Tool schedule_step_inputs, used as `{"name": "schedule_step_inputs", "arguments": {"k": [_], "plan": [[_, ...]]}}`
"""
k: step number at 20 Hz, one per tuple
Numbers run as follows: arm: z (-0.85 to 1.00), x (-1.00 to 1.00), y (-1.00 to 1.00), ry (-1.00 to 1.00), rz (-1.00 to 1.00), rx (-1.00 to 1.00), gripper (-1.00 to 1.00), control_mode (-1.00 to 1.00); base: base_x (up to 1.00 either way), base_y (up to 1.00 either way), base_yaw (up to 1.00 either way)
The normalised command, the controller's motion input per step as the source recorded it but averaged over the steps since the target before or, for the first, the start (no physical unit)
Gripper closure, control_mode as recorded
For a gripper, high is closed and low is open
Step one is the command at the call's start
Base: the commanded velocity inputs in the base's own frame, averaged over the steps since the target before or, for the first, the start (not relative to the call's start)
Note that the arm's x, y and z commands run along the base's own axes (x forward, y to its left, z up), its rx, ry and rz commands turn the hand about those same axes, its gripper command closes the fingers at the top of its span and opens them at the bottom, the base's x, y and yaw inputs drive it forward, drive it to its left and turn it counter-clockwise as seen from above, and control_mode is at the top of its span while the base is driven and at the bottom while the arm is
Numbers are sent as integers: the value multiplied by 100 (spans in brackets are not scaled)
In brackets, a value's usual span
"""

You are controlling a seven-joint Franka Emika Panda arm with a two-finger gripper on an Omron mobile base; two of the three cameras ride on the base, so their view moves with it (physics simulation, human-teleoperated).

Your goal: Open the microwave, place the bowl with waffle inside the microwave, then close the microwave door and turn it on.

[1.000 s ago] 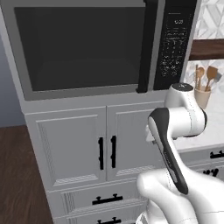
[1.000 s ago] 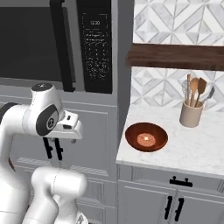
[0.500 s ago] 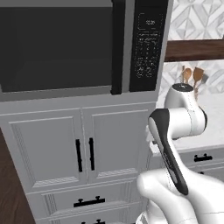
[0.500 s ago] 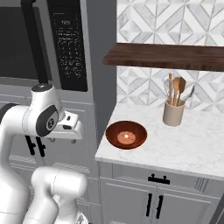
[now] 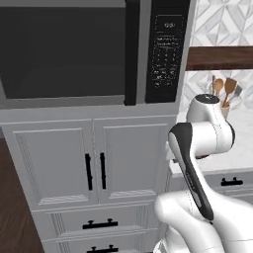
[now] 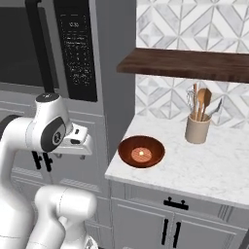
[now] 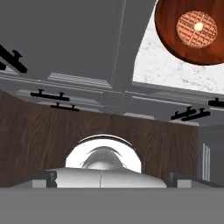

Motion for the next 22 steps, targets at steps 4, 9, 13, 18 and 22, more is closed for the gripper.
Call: {"name": "schedule_step_inputs", "arguments": {"k": [4, 9, 13, 18, 22], "plan": [[0, 0, 0, 0, 0, 0, -100, 100, -3, -4, 26], [0, 0, 0, 0, 0, 0, -100, 100, -3, 0, 19], [0, 0, 0, 0, 0, 0, -100, 100, -9, 0, 10], [22, -7, 0, -9, 4, 1, -100, -100, -2, 0, 1], [51, -7, 0, -16, 1, 6, -100, -100, 0, 0, 0]]}}
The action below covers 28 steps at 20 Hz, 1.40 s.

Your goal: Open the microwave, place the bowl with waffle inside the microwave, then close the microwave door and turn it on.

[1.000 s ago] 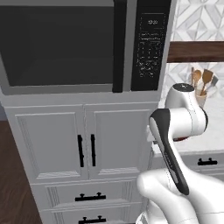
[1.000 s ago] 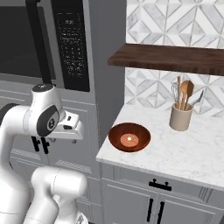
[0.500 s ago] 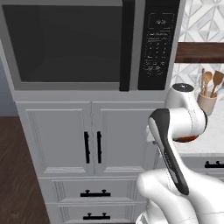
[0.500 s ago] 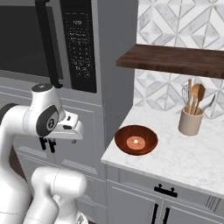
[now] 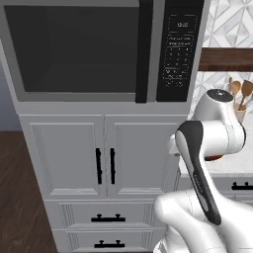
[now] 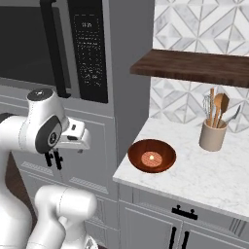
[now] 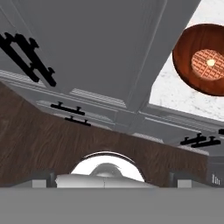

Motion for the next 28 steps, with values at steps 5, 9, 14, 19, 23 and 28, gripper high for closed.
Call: {"name": "schedule_step_inputs", "arguments": {"k": [5, 9, 14, 19, 23, 28], "plan": [[52, -4, 0, -21, 0, 5, -100, -100, 0, 0, 0], [50, 0, 0, -20, 0, 4, -100, -100, 0, 0, 0], [51, 0, 0, -18, 0, 3, -100, -100, 0, 0, 0], [56, 0, 10, -13, -2, 0, -100, -100, 0, 0, 0], [59, 0, 29, -6, 0, 0, -100, -100, 0, 0, 0], [50, 0, 42, -1, 0, 0, -100, -100, 0, 0, 0]]}}
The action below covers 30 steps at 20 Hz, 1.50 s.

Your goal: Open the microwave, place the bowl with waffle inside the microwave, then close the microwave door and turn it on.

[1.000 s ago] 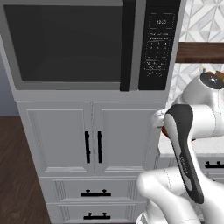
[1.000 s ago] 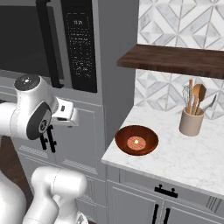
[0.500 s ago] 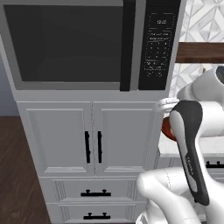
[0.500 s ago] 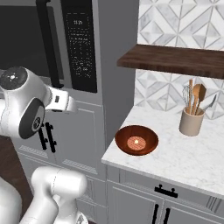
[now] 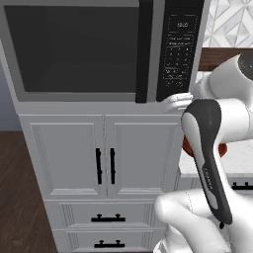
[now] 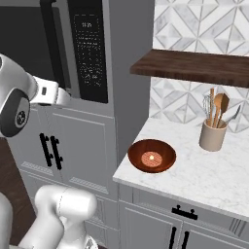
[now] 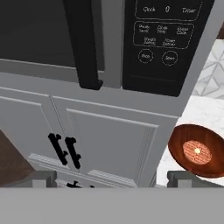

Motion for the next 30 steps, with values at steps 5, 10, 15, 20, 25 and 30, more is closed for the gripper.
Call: {"name": "schedule_step_inputs", "arguments": {"k": [5, 10, 15, 20, 25, 30], "plan": [[24, 3, 50, 0, 0, -3, -100, -100, 0, 0, 0], [0, 40, 42, 0, -3, -10, -100, -100, 0, 0, 0], [0, 55, 11, 0, -6, -5, -100, -100, 0, 0, 0], [0, 52, 0, -1, -2, 0, -100, -100, 0, 0, 0], [0, 51, 0, -8, -2, 0, -100, -100, 0, 0, 0], [-2, 57, 0, -2, -2, -2, -100, -100, 0, 0, 0]]}}
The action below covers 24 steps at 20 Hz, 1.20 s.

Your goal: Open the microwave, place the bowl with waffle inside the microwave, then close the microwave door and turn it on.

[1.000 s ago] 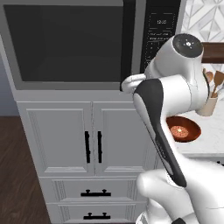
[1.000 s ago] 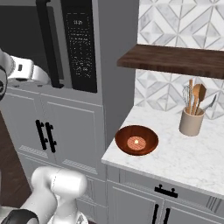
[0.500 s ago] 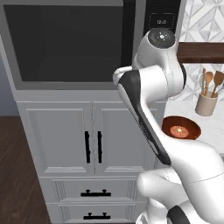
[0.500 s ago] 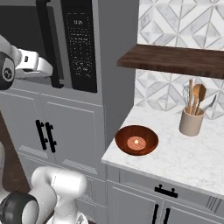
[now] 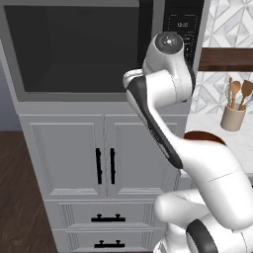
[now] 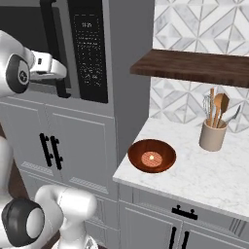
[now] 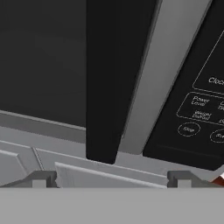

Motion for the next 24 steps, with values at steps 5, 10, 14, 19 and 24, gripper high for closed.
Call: {"name": "schedule_step_inputs", "arguments": {"k": [5, 10, 14, 19, 24], "plan": [[-7, 49, 0, 0, -4, -6, -100, -100, 0, 0, 0], [-18, 38, 6, 0, -7, -11, -100, -100, 0, 0, 0], [-22, 24, 19, -2, -11, -13, -100, -100, 0, 0, 0], [-24, 20, 2, -8, -12, -8, -100, -100, 0, 0, 0], [-25, 21, 0, -16, -9, -2, -100, -100, 0, 0, 0]]}}
